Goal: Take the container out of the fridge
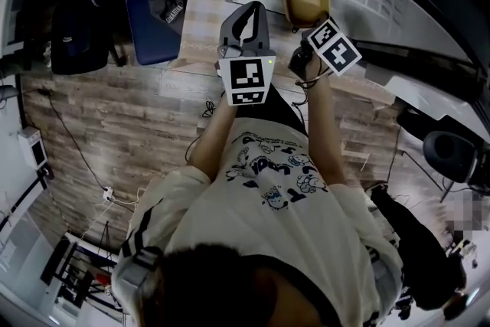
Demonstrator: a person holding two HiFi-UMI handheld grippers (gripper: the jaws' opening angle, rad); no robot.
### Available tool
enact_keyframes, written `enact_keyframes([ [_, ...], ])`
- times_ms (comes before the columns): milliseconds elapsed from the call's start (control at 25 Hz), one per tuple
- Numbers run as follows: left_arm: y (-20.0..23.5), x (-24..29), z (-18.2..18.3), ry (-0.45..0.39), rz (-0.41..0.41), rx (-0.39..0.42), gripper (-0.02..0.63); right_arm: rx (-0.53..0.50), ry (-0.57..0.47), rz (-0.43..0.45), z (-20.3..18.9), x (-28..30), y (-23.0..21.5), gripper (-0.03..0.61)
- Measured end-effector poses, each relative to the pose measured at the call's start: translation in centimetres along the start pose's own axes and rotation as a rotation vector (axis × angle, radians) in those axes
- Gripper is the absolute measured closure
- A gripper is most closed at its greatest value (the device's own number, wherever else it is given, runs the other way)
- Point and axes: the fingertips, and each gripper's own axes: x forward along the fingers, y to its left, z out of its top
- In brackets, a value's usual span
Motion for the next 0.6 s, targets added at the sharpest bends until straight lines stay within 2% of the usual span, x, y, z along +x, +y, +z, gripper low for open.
enact_keyframes([
  [600,-3.6,-0.8,0.6,-0.017,-0.092,0.021,0.595,0.070,-0.056,-0.020,-0.5,-4.8,-3.2,0.528],
])
